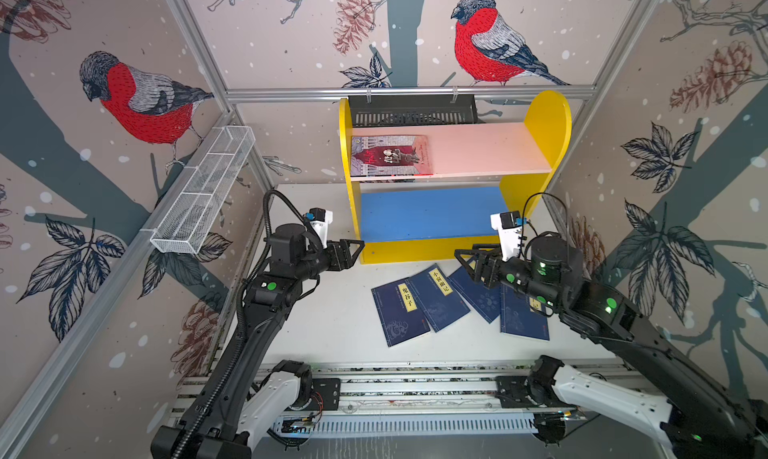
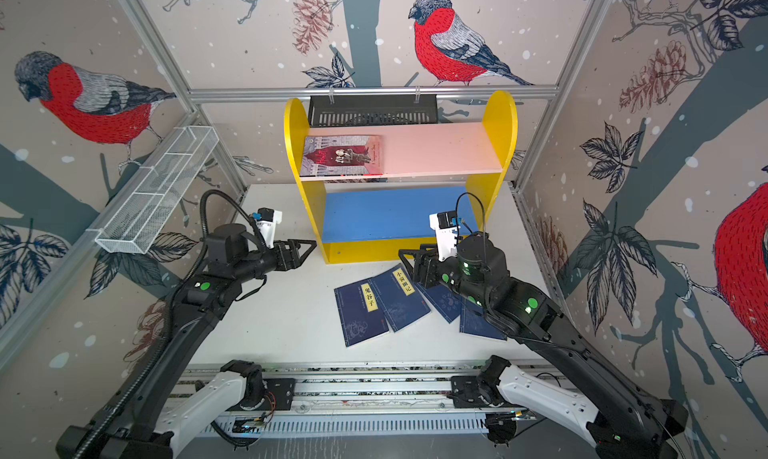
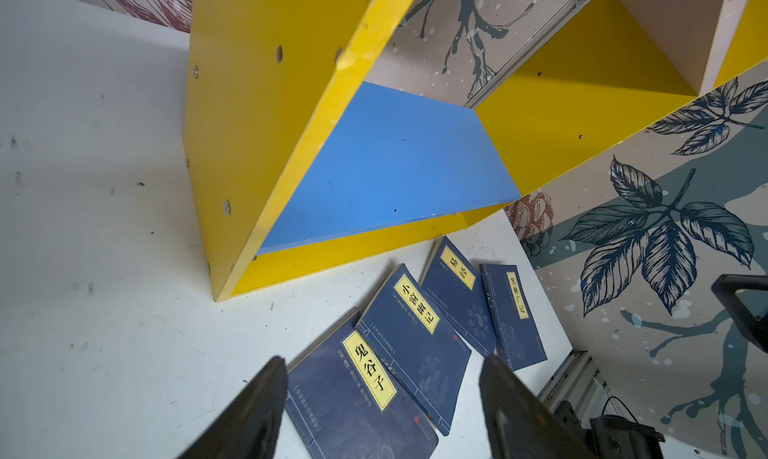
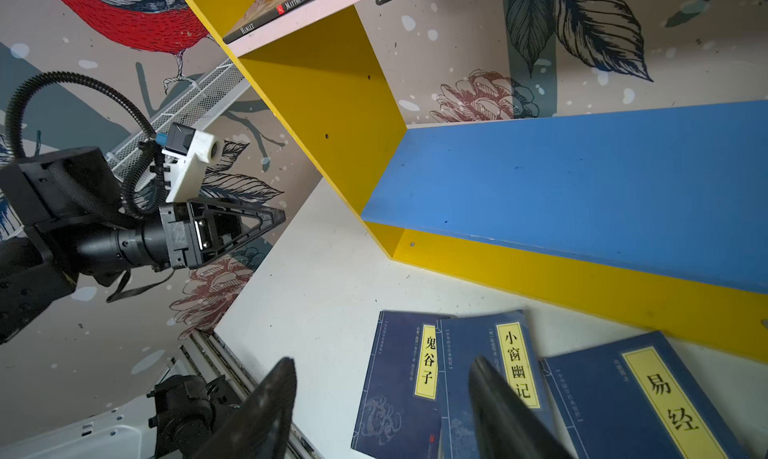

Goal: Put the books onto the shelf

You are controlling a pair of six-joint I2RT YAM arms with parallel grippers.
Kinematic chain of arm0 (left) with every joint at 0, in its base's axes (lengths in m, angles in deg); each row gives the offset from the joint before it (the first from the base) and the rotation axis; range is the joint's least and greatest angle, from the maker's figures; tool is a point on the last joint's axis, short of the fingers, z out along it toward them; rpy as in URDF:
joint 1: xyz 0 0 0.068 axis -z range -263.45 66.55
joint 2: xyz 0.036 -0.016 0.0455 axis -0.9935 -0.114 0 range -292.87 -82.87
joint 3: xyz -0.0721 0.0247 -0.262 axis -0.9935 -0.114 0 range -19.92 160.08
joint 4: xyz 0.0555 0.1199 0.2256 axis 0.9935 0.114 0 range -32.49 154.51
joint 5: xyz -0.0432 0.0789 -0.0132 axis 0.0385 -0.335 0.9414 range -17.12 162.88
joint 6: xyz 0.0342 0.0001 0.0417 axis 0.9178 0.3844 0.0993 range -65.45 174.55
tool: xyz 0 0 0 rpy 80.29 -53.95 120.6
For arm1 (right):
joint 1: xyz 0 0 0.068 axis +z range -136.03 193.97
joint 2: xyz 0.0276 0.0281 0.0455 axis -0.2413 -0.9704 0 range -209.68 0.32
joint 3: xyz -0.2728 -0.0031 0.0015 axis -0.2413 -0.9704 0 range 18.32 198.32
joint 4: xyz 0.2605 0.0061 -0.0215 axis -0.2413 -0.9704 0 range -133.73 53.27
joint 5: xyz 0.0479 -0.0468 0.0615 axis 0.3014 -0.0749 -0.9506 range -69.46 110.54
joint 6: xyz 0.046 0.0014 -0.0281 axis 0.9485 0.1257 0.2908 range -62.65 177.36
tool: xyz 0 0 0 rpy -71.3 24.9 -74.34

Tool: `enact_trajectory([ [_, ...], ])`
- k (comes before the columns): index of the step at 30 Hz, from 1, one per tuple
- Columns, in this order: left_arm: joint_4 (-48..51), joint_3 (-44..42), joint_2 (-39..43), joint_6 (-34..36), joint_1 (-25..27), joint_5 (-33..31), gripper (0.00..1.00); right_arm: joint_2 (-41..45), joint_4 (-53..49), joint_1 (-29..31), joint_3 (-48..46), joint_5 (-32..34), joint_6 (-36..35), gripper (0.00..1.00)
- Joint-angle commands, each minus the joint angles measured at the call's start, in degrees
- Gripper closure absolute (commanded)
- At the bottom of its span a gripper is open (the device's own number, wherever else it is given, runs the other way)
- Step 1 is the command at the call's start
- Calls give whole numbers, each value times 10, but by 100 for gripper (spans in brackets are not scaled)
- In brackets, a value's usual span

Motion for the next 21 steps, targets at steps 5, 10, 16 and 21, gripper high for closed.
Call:
enact_trajectory([
  [5, -47, -86, 13, -88, -7, 37, 25, -29, -7, 1, -60, 14, 50, 27],
  [10, -90, -174, 11, -130, -11, 55, 25, -69, 53, 3, -144, -27, 87, 32],
  [16, -108, -159, -7, -93, -11, 62, 24, -16, 123, 42, -116, 24, 42, 37],
  [21, -87, -115, -23, -23, -12, 77, 24, -37, 100, 44, 0, 103, -39, 32],
])
